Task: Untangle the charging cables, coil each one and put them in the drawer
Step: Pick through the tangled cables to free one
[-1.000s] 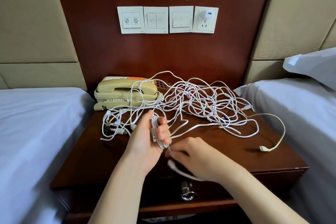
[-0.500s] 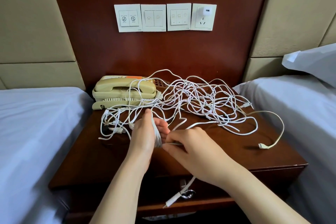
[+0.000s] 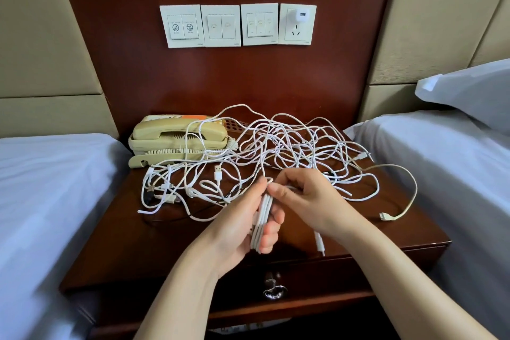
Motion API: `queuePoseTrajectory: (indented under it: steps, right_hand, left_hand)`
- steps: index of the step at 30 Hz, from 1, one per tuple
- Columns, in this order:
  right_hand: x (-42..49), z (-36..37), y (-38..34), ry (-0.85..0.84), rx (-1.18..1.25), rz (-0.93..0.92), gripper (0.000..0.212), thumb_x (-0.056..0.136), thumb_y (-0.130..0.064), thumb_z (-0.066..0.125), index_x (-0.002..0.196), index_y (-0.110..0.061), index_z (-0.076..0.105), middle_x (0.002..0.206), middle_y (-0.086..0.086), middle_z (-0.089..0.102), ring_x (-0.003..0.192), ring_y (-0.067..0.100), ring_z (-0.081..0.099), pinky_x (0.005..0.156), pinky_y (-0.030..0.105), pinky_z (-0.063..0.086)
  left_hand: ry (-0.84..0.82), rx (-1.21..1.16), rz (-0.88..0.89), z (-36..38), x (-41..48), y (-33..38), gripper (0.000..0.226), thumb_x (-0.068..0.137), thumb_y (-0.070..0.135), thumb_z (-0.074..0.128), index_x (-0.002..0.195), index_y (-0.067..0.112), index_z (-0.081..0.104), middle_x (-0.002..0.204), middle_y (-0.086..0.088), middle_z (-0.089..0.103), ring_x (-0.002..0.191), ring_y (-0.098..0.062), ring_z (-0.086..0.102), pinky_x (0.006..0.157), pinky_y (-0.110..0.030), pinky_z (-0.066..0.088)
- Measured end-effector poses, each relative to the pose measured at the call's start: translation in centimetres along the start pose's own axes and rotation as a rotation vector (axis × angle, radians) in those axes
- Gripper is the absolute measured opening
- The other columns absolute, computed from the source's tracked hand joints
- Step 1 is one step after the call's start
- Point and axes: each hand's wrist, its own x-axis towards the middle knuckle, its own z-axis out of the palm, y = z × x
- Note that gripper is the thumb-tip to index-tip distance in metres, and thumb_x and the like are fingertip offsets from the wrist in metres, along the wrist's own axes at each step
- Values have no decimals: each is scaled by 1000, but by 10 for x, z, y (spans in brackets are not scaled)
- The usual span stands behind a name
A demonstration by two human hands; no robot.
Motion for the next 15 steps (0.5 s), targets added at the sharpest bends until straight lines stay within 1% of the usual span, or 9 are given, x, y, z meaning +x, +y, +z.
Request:
queuePoseTrajectory:
  steps: [2, 4, 6, 7, 8, 10, 12, 13, 15]
  right_hand:
    - [0, 0, -2, -12, 68, -4, 22, 92, -19, 60, 71, -12, 61, 54, -11, 49, 50, 1, 38, 51, 16, 31]
    - [-2, 1, -5, -32, 184, 6, 23, 93, -17, 57, 71, -10, 59, 52, -11, 47, 46, 0, 35, 47, 11, 28]
    - [-3, 2, -6, -50, 292, 3, 21, 94, -19, 55, 77, -7, 58, 58, 5, 46, 48, 2, 32, 45, 12, 26]
    - [-3, 1, -6, -68, 317, -1, 20, 94, -21, 53, 82, -7, 59, 62, 9, 44, 49, 4, 31, 44, 13, 25]
    - [-3, 1, -6, -90, 324, -6, 21, 95, -24, 52, 86, -6, 60, 63, 8, 44, 49, 4, 31, 44, 14, 26]
    - [-3, 2, -5, -135, 329, -3, 31, 96, -33, 48, 89, -6, 61, 60, -3, 44, 48, 4, 33, 44, 16, 27]
    - [-4, 4, -5, -168, 329, 11, 35, 96, -39, 45, 78, -12, 60, 56, -10, 41, 48, 5, 33, 44, 18, 28]
    - [-4, 4, -5, -178, 322, 10, 36, 98, -37, 43, 71, -17, 56, 53, -13, 40, 47, 2, 33, 45, 15, 28]
    - [-4, 5, -6, -186, 290, 10, 36, 100, -27, 41, 66, -23, 50, 50, -16, 43, 46, -1, 38, 47, 11, 33]
  left_hand:
    - [-70, -61, 13, -1, -4, 3, 42, 84, 44, 44, 59, 11, 48, 46, 4, 30, 35, -6, 28, 37, -18, 26]
    - [-116, -96, 43, -4, -6, 4, 36, 84, 37, 47, 56, 15, 47, 46, 6, 26, 35, -4, 25, 36, -17, 25]
    - [-132, -108, 70, -5, -7, 5, 35, 85, 34, 46, 55, 16, 44, 47, 7, 24, 35, -3, 22, 35, -16, 24]
    - [-136, -117, 80, -5, -8, 5, 35, 86, 33, 46, 56, 17, 42, 46, 8, 24, 35, -3, 21, 35, -16, 24]
    - [-139, -128, 88, -4, -8, 4, 35, 86, 33, 45, 55, 17, 41, 46, 8, 23, 35, -3, 20, 34, -15, 23]
    - [-147, -152, 90, -4, -9, 5, 36, 86, 33, 44, 54, 17, 40, 45, 8, 23, 34, -2, 21, 34, -15, 24]
    - [-155, -177, 83, -5, -10, 6, 37, 86, 33, 43, 53, 18, 39, 44, 8, 25, 33, -2, 23, 33, -14, 25]
    - [-157, -186, 78, -6, -9, 6, 37, 86, 33, 43, 52, 18, 39, 44, 8, 26, 33, -2, 24, 34, -15, 26]
    - [-152, -194, 60, -6, -10, 6, 38, 85, 35, 43, 51, 18, 40, 45, 6, 28, 33, -4, 27, 34, -16, 29]
